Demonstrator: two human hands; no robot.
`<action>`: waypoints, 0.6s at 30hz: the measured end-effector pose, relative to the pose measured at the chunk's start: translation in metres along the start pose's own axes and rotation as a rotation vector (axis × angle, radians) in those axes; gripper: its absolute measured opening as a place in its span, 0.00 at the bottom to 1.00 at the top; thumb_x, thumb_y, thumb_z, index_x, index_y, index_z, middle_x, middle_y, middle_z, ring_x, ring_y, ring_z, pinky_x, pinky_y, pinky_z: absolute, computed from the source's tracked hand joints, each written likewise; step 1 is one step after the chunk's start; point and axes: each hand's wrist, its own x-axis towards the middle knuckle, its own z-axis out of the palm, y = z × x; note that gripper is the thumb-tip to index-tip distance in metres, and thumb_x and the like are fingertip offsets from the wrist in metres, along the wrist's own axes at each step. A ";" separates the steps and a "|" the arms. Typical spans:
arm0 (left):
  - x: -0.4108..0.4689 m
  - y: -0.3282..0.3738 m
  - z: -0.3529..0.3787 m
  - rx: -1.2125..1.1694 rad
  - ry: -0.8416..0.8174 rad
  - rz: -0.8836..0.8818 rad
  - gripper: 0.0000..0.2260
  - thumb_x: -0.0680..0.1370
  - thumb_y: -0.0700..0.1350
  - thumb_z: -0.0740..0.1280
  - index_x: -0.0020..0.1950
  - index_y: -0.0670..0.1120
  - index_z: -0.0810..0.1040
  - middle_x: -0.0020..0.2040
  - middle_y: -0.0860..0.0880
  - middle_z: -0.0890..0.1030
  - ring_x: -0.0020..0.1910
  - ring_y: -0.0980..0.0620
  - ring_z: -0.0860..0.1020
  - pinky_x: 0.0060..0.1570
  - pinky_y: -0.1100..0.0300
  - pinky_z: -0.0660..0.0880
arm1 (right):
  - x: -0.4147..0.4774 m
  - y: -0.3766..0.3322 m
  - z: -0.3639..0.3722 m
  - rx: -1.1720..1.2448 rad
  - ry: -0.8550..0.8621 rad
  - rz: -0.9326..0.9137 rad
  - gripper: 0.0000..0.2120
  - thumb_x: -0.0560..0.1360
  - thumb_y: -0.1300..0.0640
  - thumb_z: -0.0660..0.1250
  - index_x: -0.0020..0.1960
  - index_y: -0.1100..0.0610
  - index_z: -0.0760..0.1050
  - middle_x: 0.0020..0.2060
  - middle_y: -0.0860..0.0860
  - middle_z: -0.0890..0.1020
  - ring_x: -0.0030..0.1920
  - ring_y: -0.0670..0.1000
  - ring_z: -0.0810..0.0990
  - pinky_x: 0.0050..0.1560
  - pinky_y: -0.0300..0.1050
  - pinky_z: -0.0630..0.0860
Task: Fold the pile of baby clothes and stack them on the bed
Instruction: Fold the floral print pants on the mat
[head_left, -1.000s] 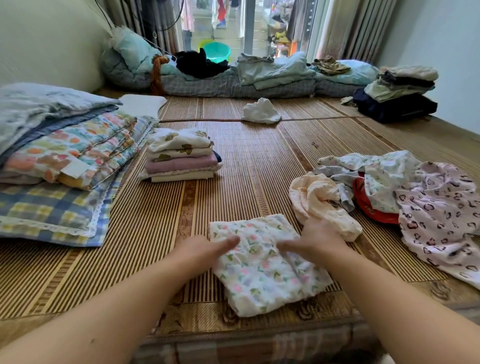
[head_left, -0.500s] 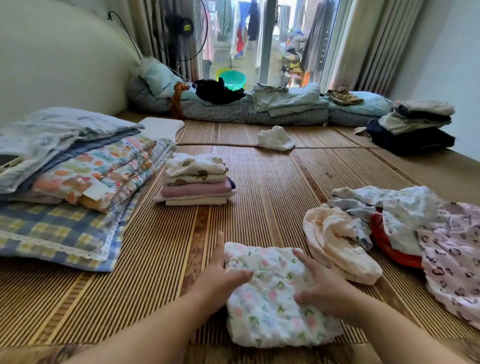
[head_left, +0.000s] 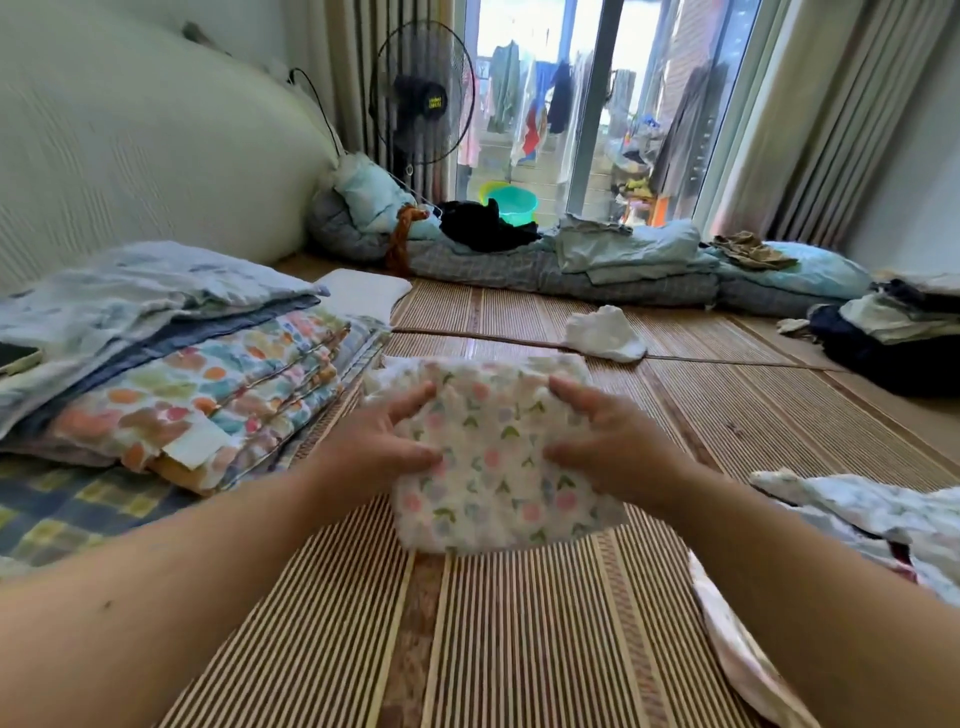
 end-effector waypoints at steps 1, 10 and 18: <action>0.020 0.008 -0.015 0.016 0.048 0.022 0.34 0.73 0.31 0.68 0.75 0.50 0.63 0.60 0.48 0.77 0.48 0.49 0.82 0.42 0.59 0.81 | 0.025 -0.009 0.004 -0.038 0.024 -0.033 0.34 0.72 0.61 0.70 0.74 0.48 0.62 0.64 0.51 0.73 0.57 0.53 0.78 0.57 0.49 0.78; 0.158 0.009 -0.084 -0.063 0.182 0.011 0.14 0.77 0.35 0.62 0.60 0.44 0.78 0.45 0.47 0.85 0.39 0.52 0.84 0.34 0.61 0.78 | 0.199 -0.011 0.056 0.076 -0.001 -0.010 0.36 0.71 0.65 0.69 0.75 0.49 0.61 0.63 0.55 0.73 0.57 0.55 0.76 0.61 0.52 0.75; 0.179 -0.045 -0.088 0.690 0.176 -0.313 0.41 0.63 0.60 0.63 0.76 0.56 0.61 0.79 0.43 0.42 0.77 0.41 0.48 0.73 0.50 0.52 | 0.215 0.033 0.084 -0.437 -0.192 0.087 0.21 0.80 0.51 0.54 0.72 0.52 0.65 0.68 0.56 0.70 0.67 0.56 0.67 0.64 0.50 0.68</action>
